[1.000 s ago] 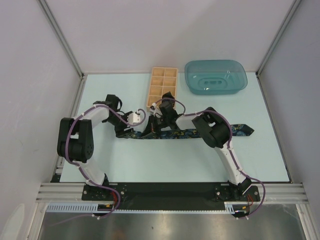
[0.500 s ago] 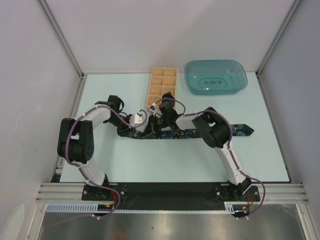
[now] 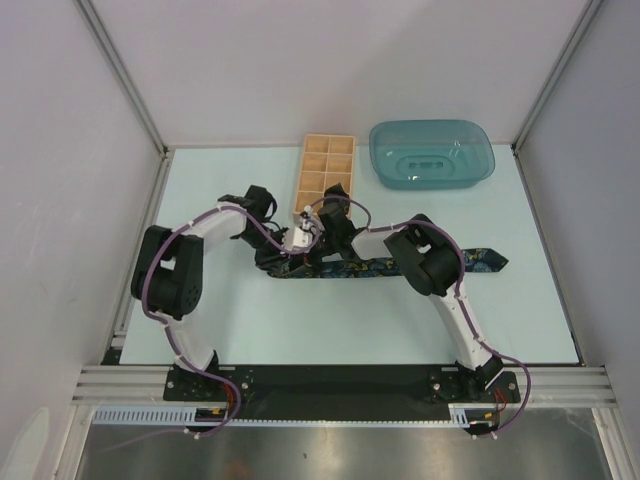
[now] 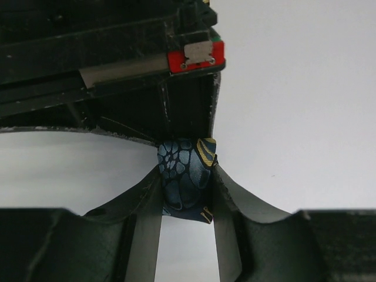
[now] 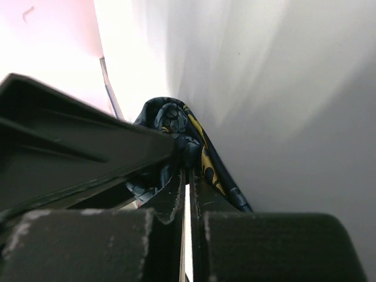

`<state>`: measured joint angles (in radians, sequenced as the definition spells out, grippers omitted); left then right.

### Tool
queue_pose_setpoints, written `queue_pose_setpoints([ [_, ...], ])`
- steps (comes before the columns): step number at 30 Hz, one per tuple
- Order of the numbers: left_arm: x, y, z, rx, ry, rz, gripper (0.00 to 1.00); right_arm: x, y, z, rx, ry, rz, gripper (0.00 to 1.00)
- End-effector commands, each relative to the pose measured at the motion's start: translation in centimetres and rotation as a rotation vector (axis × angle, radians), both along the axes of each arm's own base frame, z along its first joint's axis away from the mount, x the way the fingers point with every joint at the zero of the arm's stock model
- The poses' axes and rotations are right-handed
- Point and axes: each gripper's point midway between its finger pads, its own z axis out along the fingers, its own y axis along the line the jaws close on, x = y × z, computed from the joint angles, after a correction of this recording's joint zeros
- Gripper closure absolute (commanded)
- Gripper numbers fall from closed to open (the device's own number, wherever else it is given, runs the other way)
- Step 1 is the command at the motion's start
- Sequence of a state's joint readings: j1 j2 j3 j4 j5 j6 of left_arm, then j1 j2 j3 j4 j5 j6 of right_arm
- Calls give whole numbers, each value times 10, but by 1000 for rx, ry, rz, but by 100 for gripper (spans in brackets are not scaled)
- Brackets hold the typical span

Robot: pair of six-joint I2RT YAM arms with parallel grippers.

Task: Roll the ties
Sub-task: Roll the tie at the center of the board.

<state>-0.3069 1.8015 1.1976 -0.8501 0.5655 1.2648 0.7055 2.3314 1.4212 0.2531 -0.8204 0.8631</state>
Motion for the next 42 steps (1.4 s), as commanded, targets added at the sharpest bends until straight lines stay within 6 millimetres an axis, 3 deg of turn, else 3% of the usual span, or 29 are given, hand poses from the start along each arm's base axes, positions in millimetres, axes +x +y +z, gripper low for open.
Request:
queue_pose_setpoints([
  [1, 5, -3, -8, 54, 14, 16, 60, 2, -4, 9, -5, -40, -3, 100],
  [8, -6, 15, -32, 138, 35, 21, 63, -2, -18, 33, 23, -57, 14, 80],
  [15, -6, 17, -37, 150, 39, 15, 64, -5, -27, 57, 64, -68, 6, 64],
  [23, -3, 16, -34, 144, 30, 14, 61, 3, -14, 58, 85, -72, -11, 50],
  [28, -5, 15, -34, 134, 36, 13, 60, 7, -2, 42, 70, -70, -17, 54],
  [35, -3, 16, -30, 104, 40, 38, 58, 5, 2, 27, 48, -68, -11, 75],
  [40, 4, 18, -20, 67, 27, 73, 47, 9, -9, 14, -3, -76, -20, 100],
  [42, 8, 25, -15, 48, 24, 99, 39, 12, -16, 7, -28, -77, -28, 100],
])
